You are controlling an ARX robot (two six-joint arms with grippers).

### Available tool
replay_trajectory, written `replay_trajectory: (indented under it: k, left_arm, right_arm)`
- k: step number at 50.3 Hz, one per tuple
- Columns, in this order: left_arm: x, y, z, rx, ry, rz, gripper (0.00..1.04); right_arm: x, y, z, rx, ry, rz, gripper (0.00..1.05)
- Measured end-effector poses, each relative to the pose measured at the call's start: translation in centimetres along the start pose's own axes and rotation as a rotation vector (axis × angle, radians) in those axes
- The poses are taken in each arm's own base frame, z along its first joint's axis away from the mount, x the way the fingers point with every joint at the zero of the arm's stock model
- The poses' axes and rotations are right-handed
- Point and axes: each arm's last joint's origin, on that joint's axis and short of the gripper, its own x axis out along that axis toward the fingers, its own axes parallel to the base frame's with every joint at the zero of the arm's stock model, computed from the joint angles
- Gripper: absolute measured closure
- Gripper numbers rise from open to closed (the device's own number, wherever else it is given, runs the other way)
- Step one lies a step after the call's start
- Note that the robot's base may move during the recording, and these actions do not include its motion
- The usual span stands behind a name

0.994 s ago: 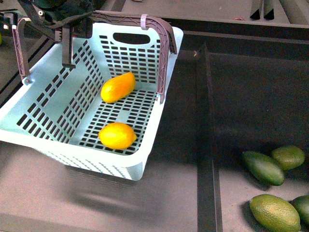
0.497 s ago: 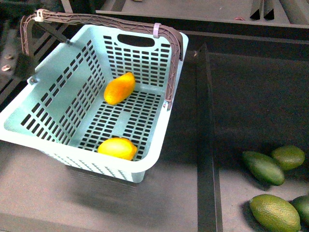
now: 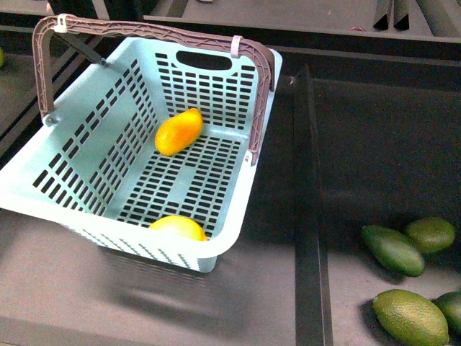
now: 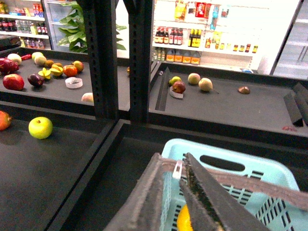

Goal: Pick lemon and mango into basket

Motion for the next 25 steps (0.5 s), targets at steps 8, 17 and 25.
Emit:
replay_trajectory:
  k: [8,17,25]
  left_arm:
    - [-3.1,1.5,-1.0,0.041,0.001,0.001,1.01]
    - [-5.6,2.6,-1.7,0.047,0.008,-0.016,1.01]
    - [-7.1,3.6,-2.8,0.048,0.008,0.004,1.01]
  right_arm:
    - [0.0,0.0,0.0,0.000,0.000,0.000,0.09]
    - [0.0,0.0,0.0,0.000,0.000,0.000,0.09]
    - [0.0,0.0,0.0,0.000,0.000,0.000,0.09]
